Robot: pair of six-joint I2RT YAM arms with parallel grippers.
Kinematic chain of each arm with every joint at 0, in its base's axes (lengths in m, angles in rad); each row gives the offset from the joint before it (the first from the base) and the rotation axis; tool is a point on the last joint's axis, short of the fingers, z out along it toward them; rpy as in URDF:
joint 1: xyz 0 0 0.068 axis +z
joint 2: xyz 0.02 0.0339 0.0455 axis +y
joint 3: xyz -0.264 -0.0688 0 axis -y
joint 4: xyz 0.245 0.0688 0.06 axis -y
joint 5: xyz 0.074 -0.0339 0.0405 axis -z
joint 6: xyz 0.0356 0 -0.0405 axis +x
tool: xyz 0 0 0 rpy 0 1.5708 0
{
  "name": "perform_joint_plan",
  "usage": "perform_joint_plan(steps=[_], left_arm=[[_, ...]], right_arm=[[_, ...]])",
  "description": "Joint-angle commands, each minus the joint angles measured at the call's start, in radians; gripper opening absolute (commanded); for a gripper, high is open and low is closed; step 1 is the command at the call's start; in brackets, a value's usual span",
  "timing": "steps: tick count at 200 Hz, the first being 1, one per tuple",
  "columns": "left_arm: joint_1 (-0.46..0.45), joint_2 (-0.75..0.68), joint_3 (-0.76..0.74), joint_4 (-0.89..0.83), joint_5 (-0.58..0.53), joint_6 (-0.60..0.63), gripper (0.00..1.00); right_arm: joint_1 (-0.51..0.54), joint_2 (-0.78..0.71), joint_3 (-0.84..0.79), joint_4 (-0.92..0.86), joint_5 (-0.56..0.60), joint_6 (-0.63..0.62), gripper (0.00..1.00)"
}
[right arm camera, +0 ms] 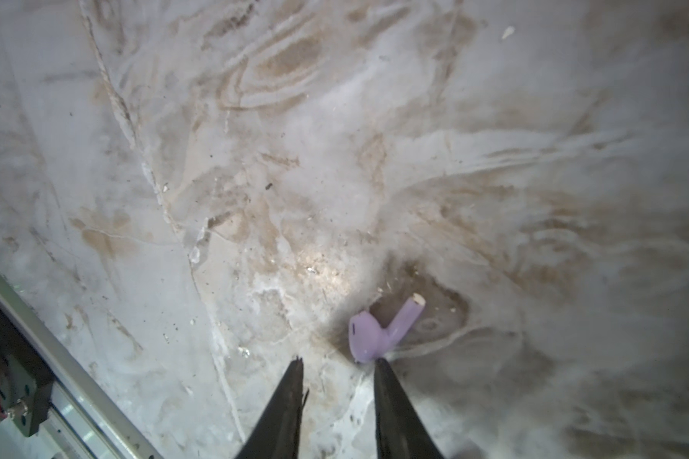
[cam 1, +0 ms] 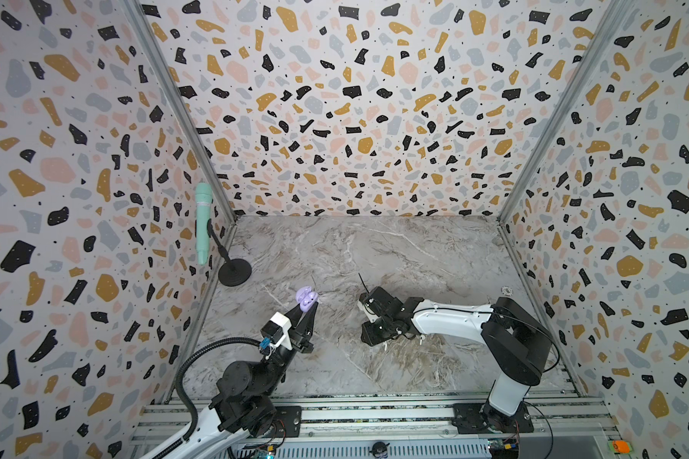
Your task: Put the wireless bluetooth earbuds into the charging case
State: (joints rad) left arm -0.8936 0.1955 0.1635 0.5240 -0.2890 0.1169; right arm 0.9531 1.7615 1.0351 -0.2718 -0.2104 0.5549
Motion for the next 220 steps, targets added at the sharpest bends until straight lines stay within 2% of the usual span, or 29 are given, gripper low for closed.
perform_joint_plan(steps=[1,73,156,220], left_arm=[[-0.005,-0.007,-0.008,0.034,0.008,0.012,0.0],[-0.005,-0.004,-0.009,0.037,0.01,0.01,0.0],[-0.005,-0.005,-0.009,0.037,0.011,0.009,0.0],[-0.006,-0.006,-0.01,0.037,0.009,0.011,0.0]], right_arm=[[0.014,-0.005,0.009,-0.001,0.003,0.017,0.32],[0.026,0.036,0.034,0.022,-0.018,0.041,0.32],[0.004,0.099,0.103,0.023,0.054,0.037,0.3],[-0.029,0.098,0.154,0.037,0.105,-0.083,0.3]])
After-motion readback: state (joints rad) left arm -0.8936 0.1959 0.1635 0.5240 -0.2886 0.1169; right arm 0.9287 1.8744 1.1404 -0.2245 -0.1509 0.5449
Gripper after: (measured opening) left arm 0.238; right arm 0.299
